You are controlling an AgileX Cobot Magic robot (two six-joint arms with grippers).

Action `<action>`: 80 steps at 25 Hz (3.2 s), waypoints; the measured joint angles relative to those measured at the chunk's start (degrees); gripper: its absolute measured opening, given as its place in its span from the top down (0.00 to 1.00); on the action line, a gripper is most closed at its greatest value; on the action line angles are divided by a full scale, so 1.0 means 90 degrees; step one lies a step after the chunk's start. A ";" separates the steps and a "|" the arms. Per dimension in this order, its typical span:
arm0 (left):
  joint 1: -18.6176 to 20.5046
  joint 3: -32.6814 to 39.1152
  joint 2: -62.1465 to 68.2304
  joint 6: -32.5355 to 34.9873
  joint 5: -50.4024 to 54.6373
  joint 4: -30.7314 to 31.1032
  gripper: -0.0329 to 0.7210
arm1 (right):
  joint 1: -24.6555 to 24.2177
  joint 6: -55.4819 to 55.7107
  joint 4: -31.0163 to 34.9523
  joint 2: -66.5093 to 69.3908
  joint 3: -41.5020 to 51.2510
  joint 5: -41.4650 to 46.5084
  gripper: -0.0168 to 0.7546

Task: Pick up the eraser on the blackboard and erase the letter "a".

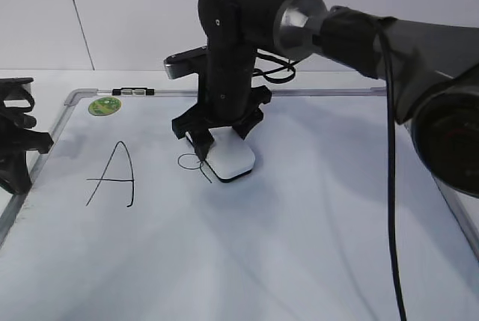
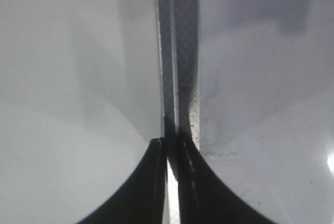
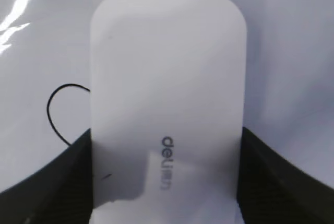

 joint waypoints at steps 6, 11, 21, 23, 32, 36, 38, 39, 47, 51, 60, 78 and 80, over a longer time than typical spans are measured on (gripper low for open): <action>0.0000 0.0000 0.0000 0.0000 0.0000 0.0012 0.93 | 0.0390 -0.0094 0.0045 0.0000 0.0000 0.0000 0.27; 0.0000 0.0000 0.0000 0.0000 0.0000 0.0012 0.93 | 0.0767 -0.0129 -0.0226 0.0000 0.0000 0.0006 0.27; 0.0000 0.0000 0.0000 0.0000 0.0000 0.0000 0.93 | -0.0045 0.0599 -0.1043 0.0000 0.0000 0.0036 0.27; 0.0000 0.0000 0.0000 0.0000 0.0000 0.0000 0.93 | -0.0286 0.0617 -0.1070 0.0000 0.0000 0.0036 0.27; 0.0000 0.0000 0.0000 0.0000 0.0000 0.0025 0.93 | 0.0054 0.0602 -0.0544 0.0000 0.0000 0.0036 0.27; 0.0000 0.0000 0.0000 0.0000 0.0000 0.0025 0.93 | 0.0591 0.0587 -0.0336 0.0000 0.0000 0.0036 0.27; 0.0000 0.0000 0.0000 0.0000 0.0000 0.0025 0.93 | 0.0840 0.0582 -0.0297 0.0000 0.0000 0.0036 0.27; 0.0000 0.0000 0.0000 0.0000 0.0000 0.0025 0.93 | 0.0925 0.0582 -0.0295 0.0000 0.0000 0.0036 0.27; 0.0000 0.0000 0.0000 0.0000 0.0000 0.0025 0.93 | 0.0773 0.0572 -0.0543 0.0000 0.0000 0.0047 0.27; 0.0000 0.0000 0.0000 0.0000 0.0000 0.0025 0.93 | 0.0350 0.0600 -0.0562 0.0012 0.0000 0.0036 0.27; 0.0000 0.0000 0.0000 0.0000 -0.0012 0.0025 0.93 | 0.0278 0.0626 -0.0570 0.0035 0.0000 0.0012 0.27; 0.0000 0.0000 0.0011 0.0000 -0.0050 0.0013 0.93 | 0.0452 0.0654 -0.0401 0.0112 -0.0072 -0.0057 0.27; 0.0000 0.0000 0.0011 0.0000 -0.0050 0.0013 0.93 | 0.0085 0.0675 -0.0529 0.0126 -0.0090 -0.0071 0.27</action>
